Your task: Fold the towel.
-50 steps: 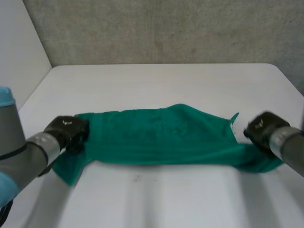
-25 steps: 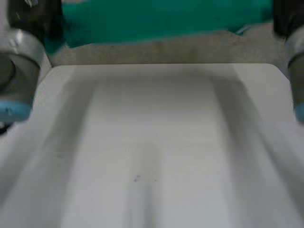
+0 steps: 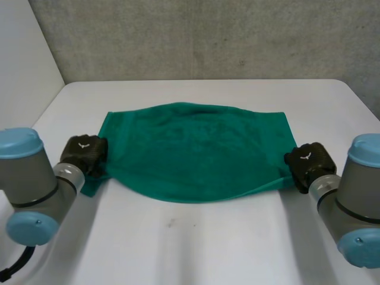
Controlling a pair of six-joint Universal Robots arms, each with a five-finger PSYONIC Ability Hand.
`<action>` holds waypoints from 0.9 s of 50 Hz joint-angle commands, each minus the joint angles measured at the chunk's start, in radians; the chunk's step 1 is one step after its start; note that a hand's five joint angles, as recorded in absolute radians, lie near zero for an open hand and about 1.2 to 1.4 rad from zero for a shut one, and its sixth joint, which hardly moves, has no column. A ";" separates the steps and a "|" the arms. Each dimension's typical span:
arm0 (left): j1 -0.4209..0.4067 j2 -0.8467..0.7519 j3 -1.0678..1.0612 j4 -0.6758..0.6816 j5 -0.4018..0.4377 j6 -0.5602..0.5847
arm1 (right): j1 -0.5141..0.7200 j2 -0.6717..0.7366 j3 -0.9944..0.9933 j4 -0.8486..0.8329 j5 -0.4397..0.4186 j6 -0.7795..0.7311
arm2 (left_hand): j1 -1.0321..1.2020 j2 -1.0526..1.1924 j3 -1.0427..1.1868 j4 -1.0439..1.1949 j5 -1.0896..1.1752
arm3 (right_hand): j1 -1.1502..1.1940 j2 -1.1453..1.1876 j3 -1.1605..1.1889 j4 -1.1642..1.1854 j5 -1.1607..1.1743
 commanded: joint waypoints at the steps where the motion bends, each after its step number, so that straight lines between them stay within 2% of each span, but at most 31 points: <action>1: -0.006 0.148 -0.058 -0.032 0.003 0.000 | -0.029 -0.079 0.060 -0.008 -0.027 0.069 | -0.425 -0.484 -0.486 -0.482 -0.475 | 0.429 0.216 0.213 0.207 0.236; 9: 0.000 0.317 -0.156 -0.073 0.002 -0.005 | -0.054 -0.076 0.069 -0.010 -0.030 0.144 | -0.417 -0.475 -0.477 -0.474 -0.466 | 0.429 0.216 0.213 0.207 0.236; 14: 0.009 0.427 -0.260 -0.150 0.003 -0.005 | -0.063 -0.076 0.070 -0.007 -0.033 0.165 | -0.340 -0.399 -0.401 -0.397 -0.390 | 0.429 0.216 0.213 0.207 0.236; 21: 0.011 0.449 -0.325 -0.198 0.015 -0.005 | -0.066 -0.071 0.075 -0.007 -0.035 0.165 | -0.021 -0.079 -0.081 -0.078 -0.070 | 0.429 0.216 0.213 0.207 0.236; 24: 0.014 0.446 -0.325 -0.198 0.020 -0.005 | -0.066 -0.068 0.077 -0.005 -0.035 0.165 | -0.023 -0.082 -0.084 -0.080 -0.073 | 0.429 0.216 0.213 0.207 0.236; 29: 0.046 0.331 -0.290 -0.181 0.031 -0.002 | -0.067 -0.067 0.084 -0.007 -0.036 0.164 | -0.167 -0.225 -0.227 -0.224 -0.216 | 0.429 0.216 0.213 0.207 0.236; 35: 0.044 0.187 -0.172 -0.143 0.026 0.002 | -0.060 -0.065 0.092 -0.010 -0.051 0.159 | -0.270 -0.328 -0.330 -0.327 -0.319 | 0.429 0.216 0.213 0.207 0.236; 45: 0.044 0.019 -0.046 -0.090 0.022 0.002 | -0.058 -0.059 0.097 -0.008 -0.070 0.152 | -0.267 -0.325 -0.327 -0.324 -0.316 | 0.429 0.216 0.213 0.207 0.236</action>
